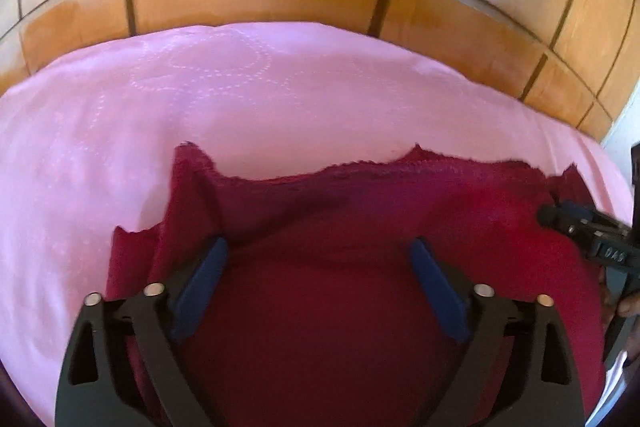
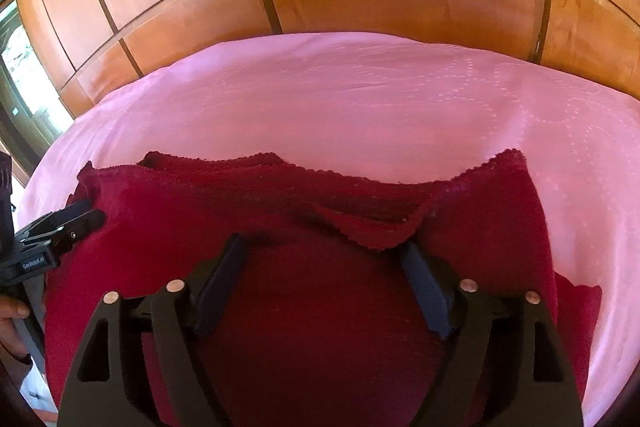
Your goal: Fold small clothes
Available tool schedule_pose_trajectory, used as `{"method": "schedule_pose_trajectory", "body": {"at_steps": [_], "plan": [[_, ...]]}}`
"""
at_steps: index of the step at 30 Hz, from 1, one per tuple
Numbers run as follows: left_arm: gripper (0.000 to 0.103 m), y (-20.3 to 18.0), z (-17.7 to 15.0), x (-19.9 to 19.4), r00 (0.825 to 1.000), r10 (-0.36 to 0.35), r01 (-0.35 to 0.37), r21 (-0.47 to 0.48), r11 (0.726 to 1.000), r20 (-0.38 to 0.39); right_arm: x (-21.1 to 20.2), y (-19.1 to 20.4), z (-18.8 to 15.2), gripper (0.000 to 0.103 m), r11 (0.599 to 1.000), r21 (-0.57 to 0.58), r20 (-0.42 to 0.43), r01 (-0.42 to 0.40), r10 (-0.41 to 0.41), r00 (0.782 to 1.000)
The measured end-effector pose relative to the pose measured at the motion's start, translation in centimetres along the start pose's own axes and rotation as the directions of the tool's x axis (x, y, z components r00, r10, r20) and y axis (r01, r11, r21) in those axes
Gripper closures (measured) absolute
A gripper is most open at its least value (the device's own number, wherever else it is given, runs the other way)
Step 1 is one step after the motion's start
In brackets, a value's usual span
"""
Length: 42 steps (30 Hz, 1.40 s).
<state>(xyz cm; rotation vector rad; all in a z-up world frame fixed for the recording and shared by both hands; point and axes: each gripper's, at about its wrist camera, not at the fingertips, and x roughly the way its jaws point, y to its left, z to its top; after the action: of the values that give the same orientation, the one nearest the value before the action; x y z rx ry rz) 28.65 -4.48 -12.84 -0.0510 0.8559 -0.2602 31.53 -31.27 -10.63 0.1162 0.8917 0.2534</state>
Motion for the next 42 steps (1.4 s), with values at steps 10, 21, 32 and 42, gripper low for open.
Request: {"method": "schedule_pose_trajectory", "body": {"at_steps": [10, 21, 32, 42], "plan": [[0.009, 0.0, 0.0, 0.1, 1.000, 0.001, -0.001, 0.003, 1.000, 0.010, 0.1, 0.0, 0.0, 0.014, 1.000, -0.003, -0.002, -0.026, 0.026, 1.000], [0.009, 0.0, 0.0, 0.1, 1.000, -0.002, 0.002, 0.002, 1.000, 0.012, -0.6, 0.9, 0.5, 0.006, 1.000, -0.002, -0.073, 0.006, -0.006, 0.997], [0.008, 0.1, -0.1, -0.1, 1.000, -0.012, 0.012, -0.008, 1.000, 0.013, -11.2, -6.2, -3.1, 0.002, 0.954, 0.300, 0.054, 0.005, -0.022, 0.998], [0.008, 0.7, -0.9, -4.7, 0.999, -0.052, 0.053, -0.064, 0.997, 0.014, -11.4, -11.0, -9.1, 0.024, 0.844, 0.519, 0.072, -0.135, 0.115, 0.991]]}}
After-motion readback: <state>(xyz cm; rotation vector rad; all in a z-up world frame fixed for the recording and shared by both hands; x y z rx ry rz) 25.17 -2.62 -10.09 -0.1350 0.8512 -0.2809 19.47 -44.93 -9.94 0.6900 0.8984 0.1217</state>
